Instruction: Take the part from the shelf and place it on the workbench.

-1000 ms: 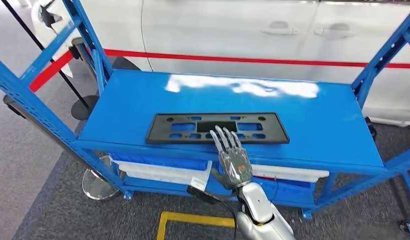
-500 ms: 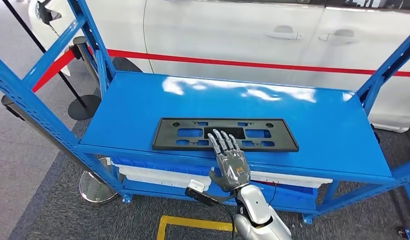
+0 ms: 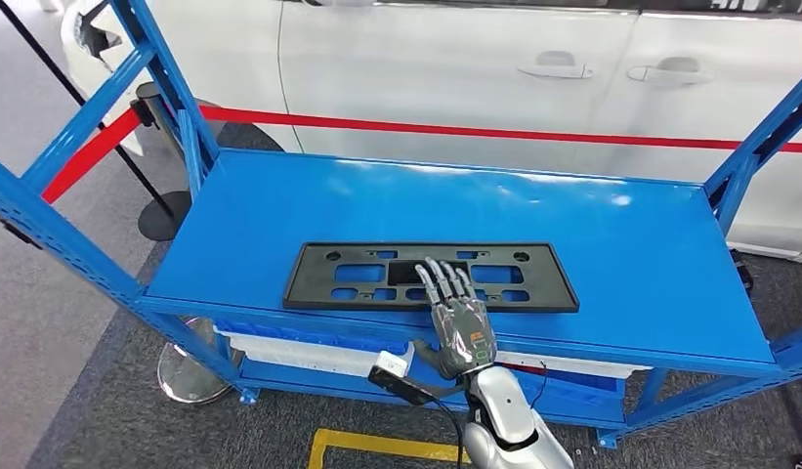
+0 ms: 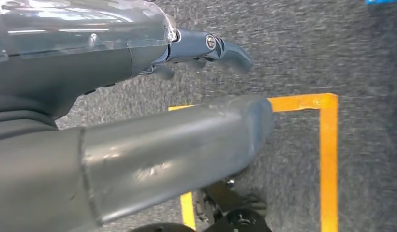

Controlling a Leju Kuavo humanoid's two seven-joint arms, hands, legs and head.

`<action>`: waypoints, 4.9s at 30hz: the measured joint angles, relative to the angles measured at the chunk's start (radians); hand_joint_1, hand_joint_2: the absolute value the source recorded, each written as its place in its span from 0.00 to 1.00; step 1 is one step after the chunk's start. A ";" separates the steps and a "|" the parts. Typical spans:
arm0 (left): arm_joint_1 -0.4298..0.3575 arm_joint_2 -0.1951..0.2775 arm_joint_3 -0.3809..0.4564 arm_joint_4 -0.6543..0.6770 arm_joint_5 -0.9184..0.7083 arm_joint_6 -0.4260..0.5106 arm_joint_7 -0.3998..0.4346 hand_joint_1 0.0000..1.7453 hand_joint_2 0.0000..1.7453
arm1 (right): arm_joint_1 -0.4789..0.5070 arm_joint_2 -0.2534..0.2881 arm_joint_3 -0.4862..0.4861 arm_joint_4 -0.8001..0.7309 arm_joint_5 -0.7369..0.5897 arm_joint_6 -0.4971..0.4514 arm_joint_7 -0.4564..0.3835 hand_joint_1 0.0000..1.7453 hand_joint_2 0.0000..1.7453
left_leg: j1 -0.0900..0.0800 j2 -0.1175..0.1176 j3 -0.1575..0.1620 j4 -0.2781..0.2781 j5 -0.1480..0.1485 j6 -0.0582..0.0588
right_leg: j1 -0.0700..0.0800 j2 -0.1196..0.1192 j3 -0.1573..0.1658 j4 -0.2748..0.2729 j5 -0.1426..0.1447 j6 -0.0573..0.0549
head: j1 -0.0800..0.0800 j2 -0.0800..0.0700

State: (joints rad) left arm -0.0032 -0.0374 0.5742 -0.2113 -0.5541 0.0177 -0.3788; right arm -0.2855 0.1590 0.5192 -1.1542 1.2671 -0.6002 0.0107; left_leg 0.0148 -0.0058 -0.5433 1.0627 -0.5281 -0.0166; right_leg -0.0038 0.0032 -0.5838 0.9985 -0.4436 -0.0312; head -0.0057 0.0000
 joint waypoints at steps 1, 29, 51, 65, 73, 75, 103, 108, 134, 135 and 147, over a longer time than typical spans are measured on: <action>0.000 0.000 0.002 0.000 -0.001 -0.001 0.000 0.00 0.00 | 0.000 0.002 0.000 0.000 -0.003 0.000 -0.001 0.00 1.00 | 0.002 0.000 -0.029 0.058 -0.025 -0.005 | 0.000 -0.002 0.007 -0.003 -0.004 -0.004 | -0.001 0.000; -0.001 0.002 0.030 0.000 -0.061 0.007 -0.006 0.00 0.00 | -0.070 0.007 -0.037 0.006 0.024 0.002 0.044 0.00 1.00 | 0.003 0.000 0.000 -0.037 0.032 0.001 | 0.003 0.005 -0.025 0.021 0.002 0.010 | 0.002 0.000; 0.002 0.005 0.078 0.000 -0.142 -0.001 -0.005 0.00 0.00 | -0.157 -0.050 -0.057 0.060 0.190 0.075 0.109 0.00 1.00 | 0.006 0.001 -0.024 -0.049 0.072 0.040 | -0.007 0.001 -0.143 0.289 -0.120 0.049 | 0.004 0.000; -0.004 -0.005 0.082 0.000 -0.183 -0.004 -0.010 0.00 0.00 | -0.203 -0.020 -0.041 0.162 0.246 0.110 0.120 0.00 1.00 | 0.007 0.001 -0.149 0.231 -0.066 -0.016 | -0.001 -0.002 -0.016 0.020 -0.009 -0.006 | -0.009 0.000; -0.009 -0.005 0.083 0.000 -0.200 -0.006 -0.019 0.00 0.00 | -0.245 0.015 -0.024 0.254 0.247 0.119 0.121 0.98 1.00 | -0.006 0.001 -0.037 -0.040 0.075 0.017 | 0.010 0.002 -0.004 0.025 -0.020 0.011 | -0.008 0.000; -0.009 -0.007 0.084 0.000 -0.206 -0.008 -0.020 0.00 0.00 | -0.262 0.028 -0.017 0.285 0.247 0.134 0.116 1.00 1.00 | -0.001 0.002 -0.032 -0.052 0.083 0.027 | 0.009 0.002 -0.006 0.032 -0.028 0.022 | -0.006 0.000; -0.009 -0.016 0.135 0.000 -0.233 -0.018 -0.020 0.00 0.00 | -0.323 0.063 0.023 0.430 0.119 0.139 0.071 1.00 1.00 | -0.001 0.001 -0.022 -0.045 0.069 0.002 | 0.005 0.002 -0.002 0.020 -0.014 0.014 | -0.007 0.000; -0.007 -0.023 0.170 0.000 -0.246 -0.013 -0.021 0.00 0.00 | -0.244 0.058 0.018 0.254 -0.140 0.130 -0.068 1.00 1.00 | 0.008 0.007 -0.017 -0.061 0.082 0.032 | 0.003 0.002 -0.048 0.126 -0.086 0.037 | -0.001 0.000; 0.009 -0.071 0.318 -0.002 -0.276 0.022 -0.038 0.00 0.00 | 0.288 -0.113 -0.020 -0.815 -1.121 0.224 -0.444 1.00 1.00 | -0.004 0.000 -0.014 -0.043 0.055 0.008 | 0.003 -0.003 0.017 0.016 -0.033 0.020 | -0.005 0.000; 0.010 -0.075 0.324 -0.002 -0.275 0.023 -0.036 0.00 0.00 | 0.310 -0.113 -0.029 -0.823 -1.130 0.226 -0.447 1.00 1.00 | -0.002 -0.001 -0.014 -0.045 0.058 0.014 | 0.002 -0.004 0.017 0.016 -0.034 0.026 | -0.005 0.000; 0.011 -0.117 0.387 -0.029 -0.285 0.014 -0.031 0.00 0.00 | 0.529 -0.111 -0.101 -0.843 -1.175 0.288 -0.489 1.00 1.00 | -0.002 -0.001 -0.019 -0.041 0.066 0.032 | -0.007 -0.002 0.015 0.048 -0.050 0.039 | 0.002 0.000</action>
State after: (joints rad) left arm 0.0078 -0.1548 0.9611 -0.2403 -0.8393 0.0316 -0.4101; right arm 0.2434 0.0485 0.4183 -1.9971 0.0919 -0.3122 -0.4779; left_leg 0.0128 -0.0063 -0.5619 1.0217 -0.4625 0.0158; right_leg -0.0104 0.0012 -0.5689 1.0468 -0.4931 0.0078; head -0.0032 0.0000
